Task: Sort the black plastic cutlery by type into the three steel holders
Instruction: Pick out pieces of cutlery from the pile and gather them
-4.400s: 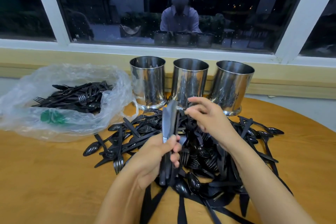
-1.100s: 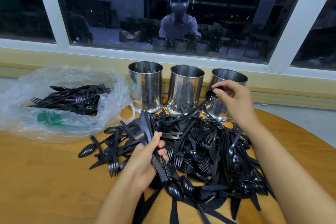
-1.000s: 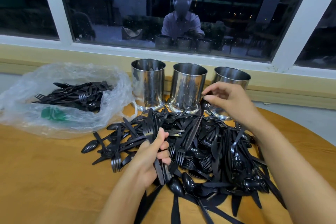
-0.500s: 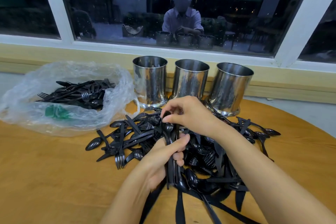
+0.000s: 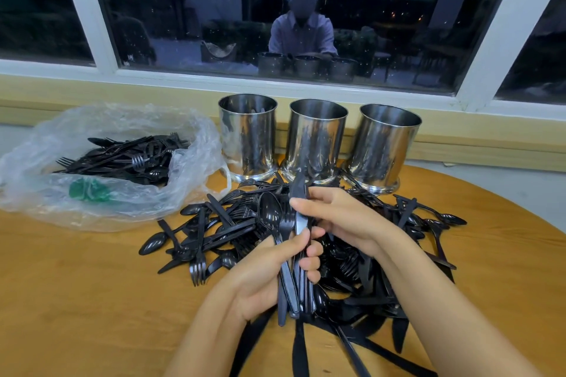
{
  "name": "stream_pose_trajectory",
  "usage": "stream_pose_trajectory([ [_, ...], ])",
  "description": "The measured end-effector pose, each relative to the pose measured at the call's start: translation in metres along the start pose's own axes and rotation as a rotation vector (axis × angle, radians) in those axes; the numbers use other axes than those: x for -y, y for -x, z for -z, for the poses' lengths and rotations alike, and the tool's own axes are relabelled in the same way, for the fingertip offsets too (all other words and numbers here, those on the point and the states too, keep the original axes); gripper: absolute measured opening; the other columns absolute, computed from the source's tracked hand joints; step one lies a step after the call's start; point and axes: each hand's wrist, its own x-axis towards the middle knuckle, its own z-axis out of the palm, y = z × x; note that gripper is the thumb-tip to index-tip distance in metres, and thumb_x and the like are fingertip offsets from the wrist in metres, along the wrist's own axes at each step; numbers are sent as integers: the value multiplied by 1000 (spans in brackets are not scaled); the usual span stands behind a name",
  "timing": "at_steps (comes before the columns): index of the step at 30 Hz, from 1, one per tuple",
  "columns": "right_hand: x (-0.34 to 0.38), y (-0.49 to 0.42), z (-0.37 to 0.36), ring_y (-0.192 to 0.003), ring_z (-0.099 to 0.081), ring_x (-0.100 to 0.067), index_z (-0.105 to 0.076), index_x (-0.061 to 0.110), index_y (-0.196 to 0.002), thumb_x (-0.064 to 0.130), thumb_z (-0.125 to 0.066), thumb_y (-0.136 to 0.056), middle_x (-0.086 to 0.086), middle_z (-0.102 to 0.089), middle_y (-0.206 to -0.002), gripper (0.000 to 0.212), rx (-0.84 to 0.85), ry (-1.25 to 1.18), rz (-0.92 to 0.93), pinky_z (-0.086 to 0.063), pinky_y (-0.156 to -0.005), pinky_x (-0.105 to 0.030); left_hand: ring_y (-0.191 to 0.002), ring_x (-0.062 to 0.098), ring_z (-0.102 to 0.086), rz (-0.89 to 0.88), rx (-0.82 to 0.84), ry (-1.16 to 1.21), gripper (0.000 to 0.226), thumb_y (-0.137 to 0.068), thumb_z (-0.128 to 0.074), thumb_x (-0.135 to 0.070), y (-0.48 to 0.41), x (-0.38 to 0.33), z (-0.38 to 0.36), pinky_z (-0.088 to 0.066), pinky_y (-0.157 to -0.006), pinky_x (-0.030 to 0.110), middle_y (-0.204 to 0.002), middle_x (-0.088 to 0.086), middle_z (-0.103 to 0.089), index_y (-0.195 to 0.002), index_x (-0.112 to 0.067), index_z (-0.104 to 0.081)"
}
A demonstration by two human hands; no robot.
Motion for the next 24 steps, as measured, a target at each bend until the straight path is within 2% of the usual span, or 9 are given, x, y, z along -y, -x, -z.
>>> stream_pose_trajectory([
  [2, -2, 0, -4, -48, -43, -7, -65, 11, -104, 28, -70, -87, 6, -63, -66, 25, 8, 41, 50, -39, -53, -17, -62, 12, -48, 4, -4, -37, 26, -96, -57, -16, 0, 2, -1, -48, -62, 25, -78, 5, -50, -115, 1, -59],
  [5, -2, 1, -11, -43, -43, -8, -62, 9, -94, 21, -68, -90, 4, -58, -61, 14, -95, 85, 131, -37, -43, -17, -62, 12, -52, -30, -82, -115, 27, -92, -59, -20, -2, 4, -4, -50, -62, 25, -80, 7, -57, -108, 2, -62],
  [7, -2, 1, -12, -44, -50, -2, -62, 6, -95, 16, -68, -90, 3, -59, -66, 12, -136, 68, 180, -40, -44, -15, -63, 13, -53, -54, -134, -182, 28, -89, -60, -24, -2, 5, -6, -51, -62, 25, -78, 7, -62, -101, 0, -65],
  [11, -4, 1, -10, -66, -58, -7, -64, 10, -92, 14, -70, -87, 7, -62, -70, 8, -146, 122, 209, -49, -63, -18, -64, 14, -55, -78, -147, -260, 28, -89, -60, -26, -2, 7, -9, -52, -64, 25, -75, 6, -63, -97, 0, -64],
  [13, -4, 2, -10, -64, -57, -12, -64, 9, -92, 13, -70, -87, 8, -62, -67, 9, -139, 123, 209, -48, -61, -22, -67, 15, -59, -89, -152, -261, 29, -87, -61, -26, -2, 7, -10, -53, -66, 26, -81, 8, -65, -98, 1, -66],
  [16, -3, 3, -7, -55, -55, -2, -64, 10, -90, 12, -70, -87, 6, -61, -67, 6, -184, 135, 233, -43, -53, -13, -79, 21, -69, -103, -192, -296, 34, -87, -61, -28, -2, 6, -8, -59, -75, 31, -93, 13, -72, -105, -1, -70],
  [18, -3, 2, -4, -60, -58, -4, -65, 13, -86, 13, -71, -86, 5, -62, -69, 5, -223, 123, 253, -48, -55, -19, -85, 25, -71, -104, -200, -334, 31, -89, -59, -27, -1, 6, -6, -60, -81, 37, -96, 13, -73, -107, -4, -69],
  [21, -8, -1, -5, -70, -63, -12, -66, 16, -84, 14, -71, -86, 0, -66, -75, 6, -295, 61, 257, -55, -67, -33, -69, 21, -62, -121, -187, -347, 27, -88, -62, -22, -1, 5, -6, -57, -72, 36, -90, 11, -70, -107, -4, -64],
  [24, -10, -1, -10, -64, -60, -5, -66, 13, -93, 18, -69, -88, 0, -67, -79, 8, -285, -20, 265, -46, -52, -16, -58, 13, -47, -162, -182, -347, 33, -89, -59, -19, -3, 5, -5, -48, -58, 27, -76, 5, -60, -116, -1, -59],
])
